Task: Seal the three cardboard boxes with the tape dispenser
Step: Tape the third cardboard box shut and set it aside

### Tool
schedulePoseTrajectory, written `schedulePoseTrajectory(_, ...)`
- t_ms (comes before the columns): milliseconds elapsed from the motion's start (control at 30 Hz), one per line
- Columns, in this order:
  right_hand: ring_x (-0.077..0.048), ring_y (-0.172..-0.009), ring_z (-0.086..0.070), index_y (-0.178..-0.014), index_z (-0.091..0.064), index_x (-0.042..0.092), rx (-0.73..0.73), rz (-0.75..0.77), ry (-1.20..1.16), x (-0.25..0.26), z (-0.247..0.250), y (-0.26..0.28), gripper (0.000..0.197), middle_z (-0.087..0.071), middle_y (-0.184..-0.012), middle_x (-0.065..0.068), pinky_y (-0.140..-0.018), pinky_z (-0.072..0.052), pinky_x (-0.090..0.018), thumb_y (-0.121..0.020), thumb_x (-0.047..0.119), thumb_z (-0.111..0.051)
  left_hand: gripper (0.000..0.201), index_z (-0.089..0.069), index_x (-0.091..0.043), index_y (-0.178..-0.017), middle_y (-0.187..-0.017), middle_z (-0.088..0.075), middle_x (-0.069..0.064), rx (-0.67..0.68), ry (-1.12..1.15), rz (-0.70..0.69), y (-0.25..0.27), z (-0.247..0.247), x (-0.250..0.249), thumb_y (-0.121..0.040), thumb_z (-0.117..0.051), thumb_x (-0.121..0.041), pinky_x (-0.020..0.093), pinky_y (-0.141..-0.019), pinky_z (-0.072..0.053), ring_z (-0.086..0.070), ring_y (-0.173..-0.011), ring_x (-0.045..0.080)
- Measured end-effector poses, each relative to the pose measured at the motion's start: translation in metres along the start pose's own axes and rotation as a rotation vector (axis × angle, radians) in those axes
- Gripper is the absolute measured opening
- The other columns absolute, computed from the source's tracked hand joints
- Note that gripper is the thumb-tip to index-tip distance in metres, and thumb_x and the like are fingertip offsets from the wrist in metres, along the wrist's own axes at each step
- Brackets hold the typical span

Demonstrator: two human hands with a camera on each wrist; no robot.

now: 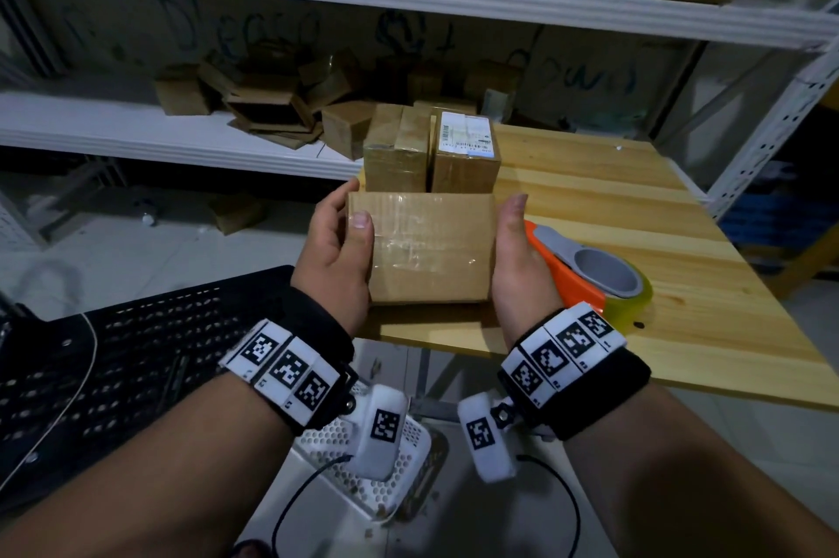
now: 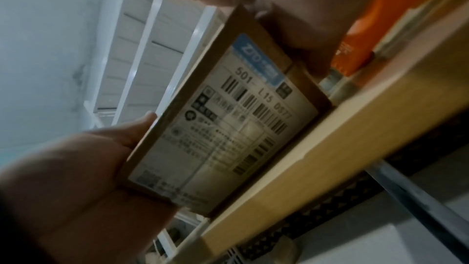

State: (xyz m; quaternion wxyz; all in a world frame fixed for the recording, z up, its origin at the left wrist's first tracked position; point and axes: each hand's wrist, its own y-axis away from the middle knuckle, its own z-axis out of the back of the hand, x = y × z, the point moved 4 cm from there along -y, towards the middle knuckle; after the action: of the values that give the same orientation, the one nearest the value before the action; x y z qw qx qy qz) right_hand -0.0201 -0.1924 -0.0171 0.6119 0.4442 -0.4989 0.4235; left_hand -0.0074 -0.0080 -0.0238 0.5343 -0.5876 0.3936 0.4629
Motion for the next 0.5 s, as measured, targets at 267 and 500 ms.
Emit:
schedulePoseTrajectory(267, -0.027, -0.145, -0.049, -0.144, -0.056, 0.044, 0.067, -0.163, -0.109, -0.037, -0.003, -0.042, 0.135, -0.055, -0.154, 0.003, -0.123, -0.029, -0.058, -0.032, 0.116, -0.035, 0.029, -0.047, -0.033, -0.134, -0.114, -0.063, -0.015, 0.007, 0.01, -0.011, -0.003, 0.0, 0.001, -0.107, -0.043, -0.023, 0.011, -0.073, -0.052, -0.064, -0.093, -0.01)
schedulePoseTrajectory(500, -0.027, -0.133, -0.061, -0.136, -0.064, 0.041, 0.103, -0.17, -0.092, -0.036, 0.0, -0.037, 0.132, -0.069, -0.138, 0.002, -0.118, -0.038, -0.055, -0.029, 0.115, -0.04, 0.027, -0.047, -0.035, -0.132, -0.115, -0.063, -0.013, 0.0, 0.002, -0.007, -0.002, 0.0, 0.001, -0.108, -0.043, -0.025, 0.013, -0.072, -0.052, -0.065, -0.094, -0.008)
